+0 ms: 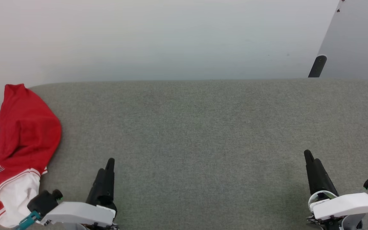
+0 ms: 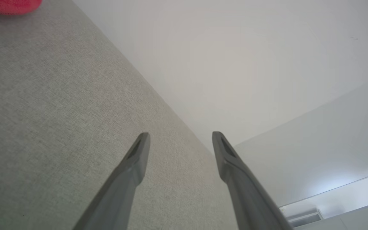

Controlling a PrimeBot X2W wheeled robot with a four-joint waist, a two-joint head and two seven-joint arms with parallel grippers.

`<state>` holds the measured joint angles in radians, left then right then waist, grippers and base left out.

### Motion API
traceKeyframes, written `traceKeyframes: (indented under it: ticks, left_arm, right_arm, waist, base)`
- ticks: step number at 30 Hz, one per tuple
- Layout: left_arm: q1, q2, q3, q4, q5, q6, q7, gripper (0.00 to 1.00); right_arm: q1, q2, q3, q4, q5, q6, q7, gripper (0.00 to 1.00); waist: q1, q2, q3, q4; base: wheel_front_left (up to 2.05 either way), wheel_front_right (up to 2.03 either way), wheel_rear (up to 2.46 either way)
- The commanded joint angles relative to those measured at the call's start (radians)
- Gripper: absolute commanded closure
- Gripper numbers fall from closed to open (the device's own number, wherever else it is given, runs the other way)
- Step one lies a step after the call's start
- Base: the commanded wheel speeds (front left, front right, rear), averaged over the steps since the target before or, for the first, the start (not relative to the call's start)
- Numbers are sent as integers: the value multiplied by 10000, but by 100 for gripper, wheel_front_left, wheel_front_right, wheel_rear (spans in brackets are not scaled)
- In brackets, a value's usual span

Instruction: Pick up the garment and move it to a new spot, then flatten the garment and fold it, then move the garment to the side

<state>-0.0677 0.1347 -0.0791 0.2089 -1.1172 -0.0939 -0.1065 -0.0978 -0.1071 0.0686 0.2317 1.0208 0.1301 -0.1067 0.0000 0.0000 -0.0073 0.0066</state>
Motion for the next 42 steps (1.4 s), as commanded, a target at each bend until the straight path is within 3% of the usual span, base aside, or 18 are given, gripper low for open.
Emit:
traceKeyframes:
  ticks: [1, 13, 21, 42]
  left_arm:
    - [-214, 69, 50, -140, 434, 64, -94, 0]
    - [15, -205, 381, -536, 4009, 131, -427, 0]
    - [123, -171, 386, -695, 6188, 247, -629, 0]
    - [278, -226, 383, -1084, 8719, 216, -1079, 0]
  right_arm:
    - [-255, -13, 24, -72, -432, 6, -103, 0]
    - [-239, -7, 60, 69, -3467, 7, -430, 0]
    - [-175, 88, -50, 45, -4806, 7, -640, 0]
    - [-113, 271, -221, 68, -6995, 8, -1087, 0]
  waist:
    - [0, 0, -7, 3]
    - [0, 0, -92, 8]
    - [0, 0, -143, 15]
    - [0, 0, -251, -11]
  base:
    - [0, 0, 0]
    - [0, 0, 0]
    - [0, 0, 0]
    - [0, 0, 0]
